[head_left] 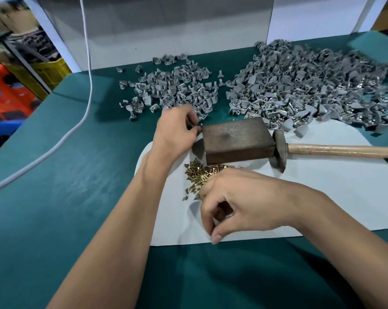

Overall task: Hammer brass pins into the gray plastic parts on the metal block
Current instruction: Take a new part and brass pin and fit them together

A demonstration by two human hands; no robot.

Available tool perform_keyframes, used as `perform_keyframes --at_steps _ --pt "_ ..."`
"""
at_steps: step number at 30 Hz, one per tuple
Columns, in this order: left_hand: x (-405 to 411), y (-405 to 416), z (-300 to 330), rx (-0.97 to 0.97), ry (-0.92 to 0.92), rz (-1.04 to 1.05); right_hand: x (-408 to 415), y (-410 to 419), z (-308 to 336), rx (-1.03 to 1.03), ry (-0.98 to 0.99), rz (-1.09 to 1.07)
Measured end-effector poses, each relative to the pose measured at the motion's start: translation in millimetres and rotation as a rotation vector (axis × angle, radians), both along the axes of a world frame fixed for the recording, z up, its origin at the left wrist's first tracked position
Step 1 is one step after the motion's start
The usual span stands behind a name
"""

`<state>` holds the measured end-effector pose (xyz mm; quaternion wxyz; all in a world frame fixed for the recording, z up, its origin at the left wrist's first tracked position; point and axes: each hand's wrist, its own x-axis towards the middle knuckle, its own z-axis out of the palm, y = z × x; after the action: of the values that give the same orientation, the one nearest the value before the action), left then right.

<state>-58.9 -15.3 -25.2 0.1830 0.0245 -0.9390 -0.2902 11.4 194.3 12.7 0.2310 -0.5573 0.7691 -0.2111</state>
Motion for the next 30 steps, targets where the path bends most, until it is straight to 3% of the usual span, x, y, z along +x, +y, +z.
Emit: perform_keyframes --at_steps 6,11,15,18,25,30 --pt "-7 -2 -5 0.008 0.091 0.076 -10 -2 -2 -0.161 0.153 -0.131" --pt "-2 1 5 0.443 0.250 0.076 -24 7 0 -0.553 0.068 -0.442" --pt "6 12 18 0.882 0.267 -0.168 -38 18 -5 -0.807 -0.065 -0.656" --pt "10 25 27 0.992 0.189 -0.304 -48 24 -7 -0.936 -0.052 -0.768" --pt "16 37 35 1.111 -0.038 -0.531 -60 29 -11 -0.918 -0.050 -0.896" --pt "18 41 35 1.086 -0.092 -0.527 -56 28 -7 -0.884 0.171 -0.924"
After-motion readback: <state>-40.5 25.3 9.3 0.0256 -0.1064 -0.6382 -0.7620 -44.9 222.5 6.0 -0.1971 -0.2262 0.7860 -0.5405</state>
